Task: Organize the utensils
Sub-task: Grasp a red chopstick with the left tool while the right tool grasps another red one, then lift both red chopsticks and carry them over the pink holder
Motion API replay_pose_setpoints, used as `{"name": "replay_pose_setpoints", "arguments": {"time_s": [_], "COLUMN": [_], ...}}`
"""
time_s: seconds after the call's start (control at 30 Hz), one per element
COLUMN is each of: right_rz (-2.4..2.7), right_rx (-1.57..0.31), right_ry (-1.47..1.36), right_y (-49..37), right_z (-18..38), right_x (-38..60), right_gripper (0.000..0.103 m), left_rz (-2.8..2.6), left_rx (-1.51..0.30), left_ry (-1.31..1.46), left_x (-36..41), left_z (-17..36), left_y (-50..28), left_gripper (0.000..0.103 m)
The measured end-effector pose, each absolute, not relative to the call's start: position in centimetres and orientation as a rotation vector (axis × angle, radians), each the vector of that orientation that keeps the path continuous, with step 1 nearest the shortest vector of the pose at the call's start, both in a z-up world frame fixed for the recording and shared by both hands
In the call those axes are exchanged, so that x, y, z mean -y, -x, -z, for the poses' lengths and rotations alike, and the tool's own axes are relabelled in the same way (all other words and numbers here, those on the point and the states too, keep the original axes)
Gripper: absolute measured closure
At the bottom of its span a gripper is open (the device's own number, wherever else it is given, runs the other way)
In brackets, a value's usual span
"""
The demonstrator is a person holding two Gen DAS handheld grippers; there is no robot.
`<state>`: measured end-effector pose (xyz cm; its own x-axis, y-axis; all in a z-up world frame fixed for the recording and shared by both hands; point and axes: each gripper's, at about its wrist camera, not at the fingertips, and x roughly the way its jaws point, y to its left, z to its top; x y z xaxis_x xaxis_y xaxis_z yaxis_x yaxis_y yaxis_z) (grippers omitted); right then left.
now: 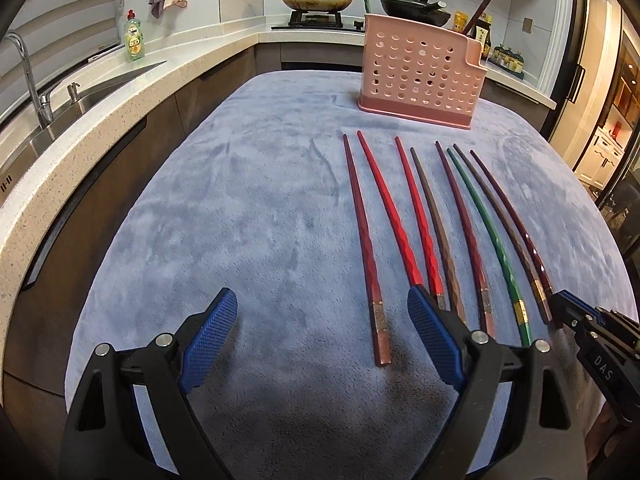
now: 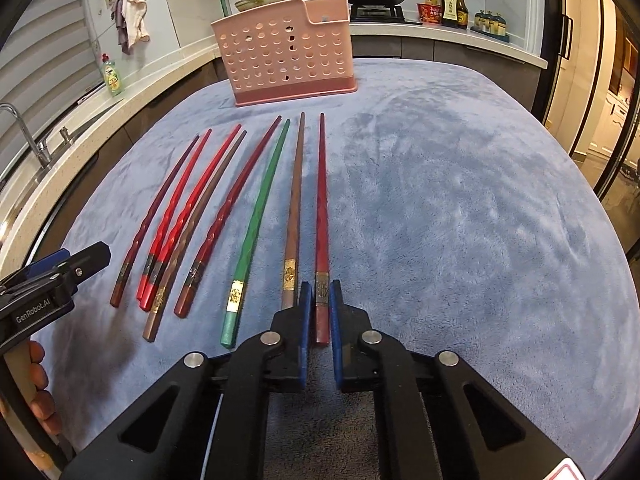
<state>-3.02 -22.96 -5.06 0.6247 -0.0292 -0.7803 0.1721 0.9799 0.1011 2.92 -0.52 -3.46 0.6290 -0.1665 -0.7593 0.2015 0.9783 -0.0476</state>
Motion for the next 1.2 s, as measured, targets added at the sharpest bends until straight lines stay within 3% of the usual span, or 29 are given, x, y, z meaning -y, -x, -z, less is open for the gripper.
{"name": "replay_pose_setpoints", "arguments": {"time_s": [0.33,0.4,0.53,0.63,0.73,0.8,1.2], "right_rz": [0.122,0.123,0.124,0.124,0.125,0.126,0.135], "right_rx": [-0.892,-0.893,-0.893,-0.893,-0.896,-0.898,-0.832], "right_ry": [-0.174,-0.172,-0.173,-0.175,-0.173,-0.174,-0.176], "right_y": [3.2,3.1,3.2,3.2,3.2,3.4,5.0], "right_z": [5.3,5.3,5.3,5.3,5.3,5.1,-0.6], "right_x": [23.2,23.2,23.2,23.2,23.2,23.2,23.3], "right_gripper": [0.096,0.096,0.096,0.096,0.096,0.096,0.096], "left_rz": [0.197,0.207,0.212,0.228,0.259,0.278,0.358], "left_rx": [-0.906,-0.922,-0.935,-0.943,-0.957,-0.971,-0.947], "left_ry": [-0.064,-0.06,-0.056,-0.047,-0.03,-0.02,0.06], "left_x": [0.9,0.9,0.8,0.8,0.9,0.8,-0.2], "left_z": [5.0,5.3,5.7,5.6,5.4,5.2,-0.6], "left_y": [-3.1,-3.2,-3.3,-3.2,-3.2,-3.3,-2.4], "left_gripper": [0.023,0.033,0.039,0.051,0.071,0.096,0.096]}}
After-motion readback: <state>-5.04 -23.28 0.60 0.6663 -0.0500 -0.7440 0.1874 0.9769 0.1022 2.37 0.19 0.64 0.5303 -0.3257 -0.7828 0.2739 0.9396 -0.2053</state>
